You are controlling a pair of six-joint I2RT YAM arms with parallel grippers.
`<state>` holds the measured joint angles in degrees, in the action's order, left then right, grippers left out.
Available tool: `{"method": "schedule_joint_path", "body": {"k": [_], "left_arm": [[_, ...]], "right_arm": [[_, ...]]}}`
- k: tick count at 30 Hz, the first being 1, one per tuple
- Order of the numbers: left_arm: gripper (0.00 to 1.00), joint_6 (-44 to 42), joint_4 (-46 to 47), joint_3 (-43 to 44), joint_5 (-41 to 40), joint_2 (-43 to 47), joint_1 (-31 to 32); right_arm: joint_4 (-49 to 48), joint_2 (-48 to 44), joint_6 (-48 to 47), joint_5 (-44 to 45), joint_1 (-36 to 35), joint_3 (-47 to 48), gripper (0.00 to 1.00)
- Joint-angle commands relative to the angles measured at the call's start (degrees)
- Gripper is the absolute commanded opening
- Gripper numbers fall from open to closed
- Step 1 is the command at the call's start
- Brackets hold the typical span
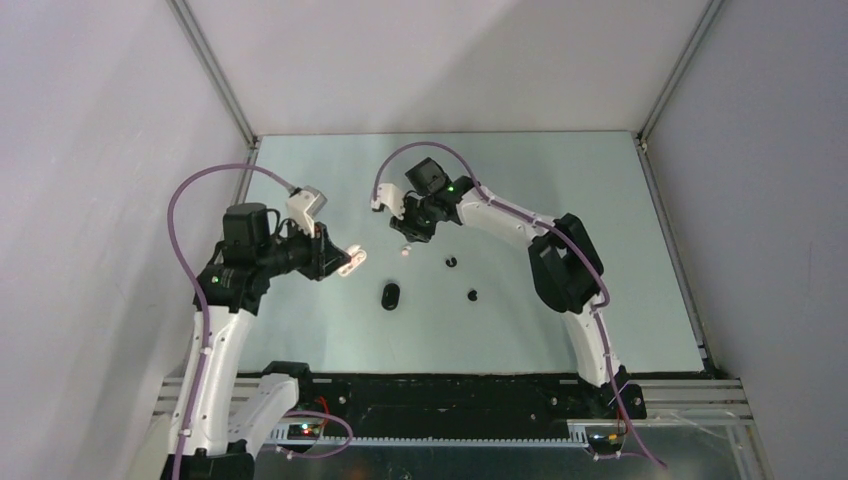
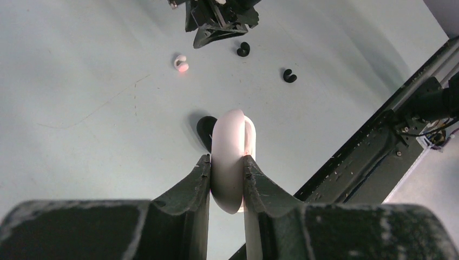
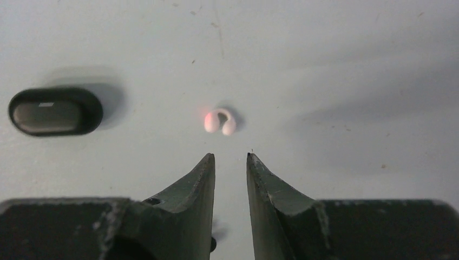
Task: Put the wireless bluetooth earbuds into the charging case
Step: Move the left earbud to the center of the board.
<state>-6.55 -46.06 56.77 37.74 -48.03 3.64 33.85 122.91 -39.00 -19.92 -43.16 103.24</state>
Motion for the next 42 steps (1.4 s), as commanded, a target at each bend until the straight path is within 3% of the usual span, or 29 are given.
{"method": "schedule_joint_path", "body": {"k": [1, 13, 29, 42], "left_arm": [[0.0, 2.04, 0.06, -0.27, 0.23, 0.88, -2.02], [0.0, 2.16, 0.12, 1.15, 1.2, -0.9, -3.29], [0.0, 1.37, 0.17, 1.61, 1.85, -1.36, -3.38], [0.0, 1.46, 0.12, 1.58, 2.97, -1.17, -3.38]], "right_arm": [[-2.19, 3.59, 3.88, 2.7, -0.82, 4.81, 0.32], [-2.36, 9.67, 4.09, 4.91, -3.1, 10.0, 0.39], [4.94, 11.75, 3.9, 5.02, -3.25, 11.14, 0.38], [6.17, 10.16, 3.6, 4.96, -2.19, 8.29, 0.16]]}}
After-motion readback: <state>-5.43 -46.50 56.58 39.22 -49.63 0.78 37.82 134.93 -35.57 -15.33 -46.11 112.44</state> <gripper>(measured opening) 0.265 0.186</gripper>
